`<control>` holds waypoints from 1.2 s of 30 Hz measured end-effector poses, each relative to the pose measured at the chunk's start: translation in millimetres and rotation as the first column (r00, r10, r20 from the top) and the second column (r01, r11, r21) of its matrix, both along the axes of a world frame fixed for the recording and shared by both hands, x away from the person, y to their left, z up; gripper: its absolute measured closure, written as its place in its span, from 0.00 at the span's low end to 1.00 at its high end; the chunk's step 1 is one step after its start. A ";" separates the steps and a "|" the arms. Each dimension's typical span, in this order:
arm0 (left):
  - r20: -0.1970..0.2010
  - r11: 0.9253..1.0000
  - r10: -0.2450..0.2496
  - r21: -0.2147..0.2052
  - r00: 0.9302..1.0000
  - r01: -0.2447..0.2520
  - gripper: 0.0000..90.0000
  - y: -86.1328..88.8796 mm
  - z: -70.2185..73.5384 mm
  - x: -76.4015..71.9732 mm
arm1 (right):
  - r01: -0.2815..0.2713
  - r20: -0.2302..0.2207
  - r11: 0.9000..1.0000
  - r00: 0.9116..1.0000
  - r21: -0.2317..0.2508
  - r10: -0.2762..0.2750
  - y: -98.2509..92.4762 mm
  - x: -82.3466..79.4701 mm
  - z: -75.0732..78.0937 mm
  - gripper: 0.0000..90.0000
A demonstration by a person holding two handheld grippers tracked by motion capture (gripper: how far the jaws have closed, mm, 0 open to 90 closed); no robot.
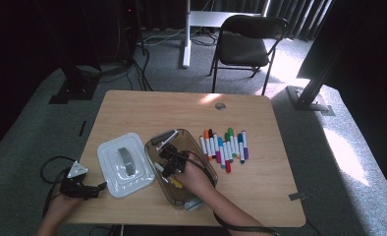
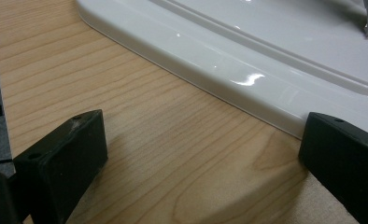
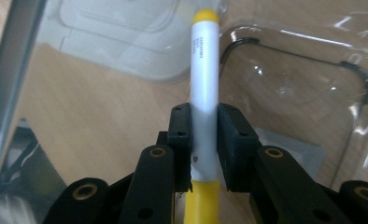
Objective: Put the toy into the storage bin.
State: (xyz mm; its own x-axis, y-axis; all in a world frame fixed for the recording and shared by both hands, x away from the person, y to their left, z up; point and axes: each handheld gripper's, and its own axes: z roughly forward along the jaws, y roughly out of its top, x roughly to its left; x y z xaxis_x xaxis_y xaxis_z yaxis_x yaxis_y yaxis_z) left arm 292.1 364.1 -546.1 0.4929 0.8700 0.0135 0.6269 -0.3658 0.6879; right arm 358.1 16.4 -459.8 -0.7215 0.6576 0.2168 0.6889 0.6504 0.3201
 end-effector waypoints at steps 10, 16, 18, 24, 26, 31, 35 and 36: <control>0.000 1.000 -0.002 0.001 1.000 0.002 0.02 0.1 0.0 0.1 | -0.038 -0.056 0.998 0.998 -0.040 0.036 7.6 0.1 -8.4 0.76; 0.000 1.000 0.000 0.001 1.000 0.000 0.02 -0.2 0.0 -0.1 | -0.020 -0.010 0.999 1.000 -0.032 0.020 2.2 0.1 0.1 0.75; 0.001 1.000 -0.001 0.002 1.000 0.001 0.02 -0.1 0.1 0.0 | -0.021 0.006 0.999 1.000 -0.028 0.021 -0.1 -1.3 3.7 0.73; 0.001 1.000 -0.001 0.002 1.000 0.001 0.02 -0.1 0.1 0.0 | -0.009 0.070 1.000 0.998 0.013 0.008 -14.1 -5.4 21.2 0.69; 0.001 1.000 -0.001 0.002 1.000 0.001 0.02 -0.1 0.0 0.0 | -0.002 0.086 0.999 0.996 0.038 -0.001 -20.1 -6.6 28.5 0.67; 0.001 1.000 -0.001 0.002 1.000 0.001 0.02 -0.1 0.1 0.0 | 0.007 0.119 0.997 0.993 0.079 -0.016 -34.1 -9.7 42.9 0.66; 0.001 1.000 -0.001 0.002 1.000 0.001 0.02 -0.1 0.1 0.0 | 0.001 0.135 0.993 0.991 0.118 -0.017 -44.9 -12.9 49.3 0.64; 0.001 1.000 -0.001 0.002 1.000 0.001 0.02 -0.1 0.1 0.0 | 0.003 0.140 0.992 0.990 0.128 -0.021 -47.5 -13.7 50.7 0.64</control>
State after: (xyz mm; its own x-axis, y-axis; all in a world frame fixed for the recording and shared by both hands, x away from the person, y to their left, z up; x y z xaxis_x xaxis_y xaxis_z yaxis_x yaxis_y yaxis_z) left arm 292.1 364.0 -546.0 0.4937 0.8695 0.0157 0.6259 -0.3678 0.6877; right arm 344.4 -31.2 -409.2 -0.7431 0.6397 0.1964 0.6386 0.5903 0.4937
